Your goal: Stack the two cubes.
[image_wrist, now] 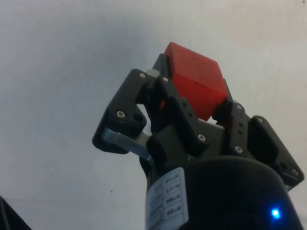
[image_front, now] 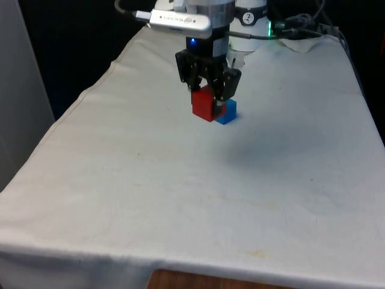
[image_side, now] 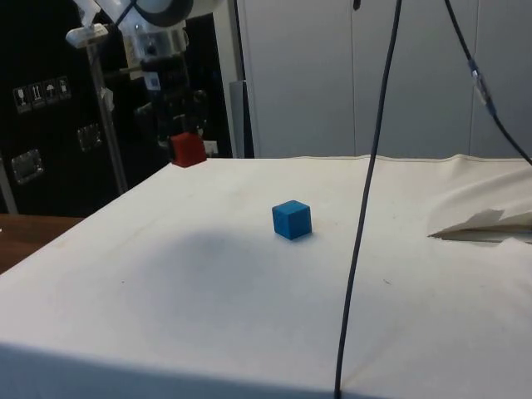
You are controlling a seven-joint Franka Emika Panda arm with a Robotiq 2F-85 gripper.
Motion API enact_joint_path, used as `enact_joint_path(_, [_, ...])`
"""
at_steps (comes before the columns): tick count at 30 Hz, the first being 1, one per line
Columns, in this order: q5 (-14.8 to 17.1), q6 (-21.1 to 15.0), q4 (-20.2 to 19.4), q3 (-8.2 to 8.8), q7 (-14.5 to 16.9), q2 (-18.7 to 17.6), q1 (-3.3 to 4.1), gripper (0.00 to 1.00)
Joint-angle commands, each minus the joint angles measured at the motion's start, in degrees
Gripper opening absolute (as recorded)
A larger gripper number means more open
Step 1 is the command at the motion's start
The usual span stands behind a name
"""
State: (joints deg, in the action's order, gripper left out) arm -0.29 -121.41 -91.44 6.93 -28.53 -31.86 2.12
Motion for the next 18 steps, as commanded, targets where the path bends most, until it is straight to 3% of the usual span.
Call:
enact_joint_path(1, [-0.2,0.0,-0.7,0.06,0.0,0.9,0.11,0.00])
enact_joint_path(4, [-0.5,0.3,-2.1,0.06,0.1,2.5,0.23,0.00])
enact_joint_path(5, [-0.2,0.3,-1.2,0.00,0.1,1.5,0.00,0.00])
enact_joint_path(9, [-1.4,0.7,-4.5,-0.06,0.2,5.2,0.40,0.00])
enact_joint_path(13, [-1.7,1.0,-5.5,-0.29,0.2,6.1,0.29,0.00])
enact_joint_path(18, [-3.0,0.6,-8.8,-0.63,-0.1,9.0,0.86,0.00])
